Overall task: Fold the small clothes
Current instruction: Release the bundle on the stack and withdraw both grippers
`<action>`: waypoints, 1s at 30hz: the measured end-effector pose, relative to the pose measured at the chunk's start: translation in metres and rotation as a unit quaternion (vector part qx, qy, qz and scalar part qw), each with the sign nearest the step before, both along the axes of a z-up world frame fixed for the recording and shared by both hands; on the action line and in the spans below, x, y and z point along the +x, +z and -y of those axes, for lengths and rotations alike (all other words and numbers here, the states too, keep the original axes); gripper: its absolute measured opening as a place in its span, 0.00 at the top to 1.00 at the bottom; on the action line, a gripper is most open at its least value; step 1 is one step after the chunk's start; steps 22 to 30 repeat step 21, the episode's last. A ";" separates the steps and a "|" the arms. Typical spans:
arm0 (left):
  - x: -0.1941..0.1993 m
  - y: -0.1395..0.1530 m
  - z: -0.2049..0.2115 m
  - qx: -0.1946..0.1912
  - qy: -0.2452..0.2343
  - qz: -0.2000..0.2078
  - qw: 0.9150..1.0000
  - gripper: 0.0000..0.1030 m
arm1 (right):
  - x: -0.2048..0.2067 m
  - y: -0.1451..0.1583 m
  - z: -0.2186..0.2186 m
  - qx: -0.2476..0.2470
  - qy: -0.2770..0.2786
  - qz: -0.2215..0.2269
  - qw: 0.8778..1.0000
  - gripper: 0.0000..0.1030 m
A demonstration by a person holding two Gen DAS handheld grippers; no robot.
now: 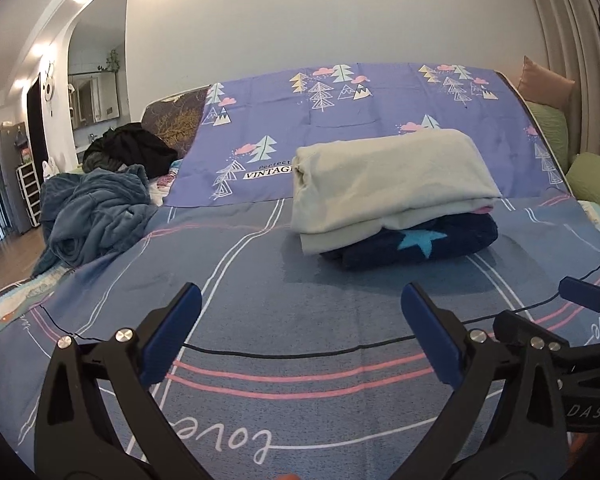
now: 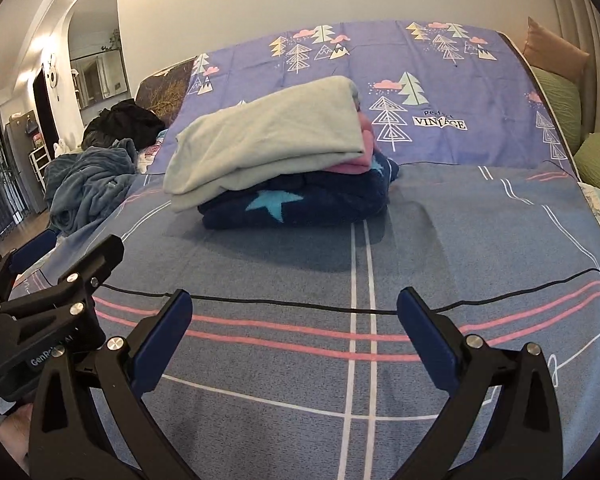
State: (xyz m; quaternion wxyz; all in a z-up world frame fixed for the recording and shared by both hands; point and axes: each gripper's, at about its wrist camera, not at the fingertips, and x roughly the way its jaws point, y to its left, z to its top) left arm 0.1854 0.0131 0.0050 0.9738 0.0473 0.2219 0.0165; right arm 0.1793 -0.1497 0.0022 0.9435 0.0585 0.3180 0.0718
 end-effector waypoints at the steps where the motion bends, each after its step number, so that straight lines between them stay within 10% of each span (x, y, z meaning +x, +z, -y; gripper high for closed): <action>1: 0.001 0.000 0.000 0.001 -0.001 -0.001 1.000 0.02 | 0.001 -0.001 0.001 0.001 -0.001 -0.003 1.000 0.01; 30: 0.006 -0.001 0.001 0.010 0.003 -0.010 1.000 0.02 | 0.007 -0.004 0.004 0.001 -0.007 -0.015 1.000 0.01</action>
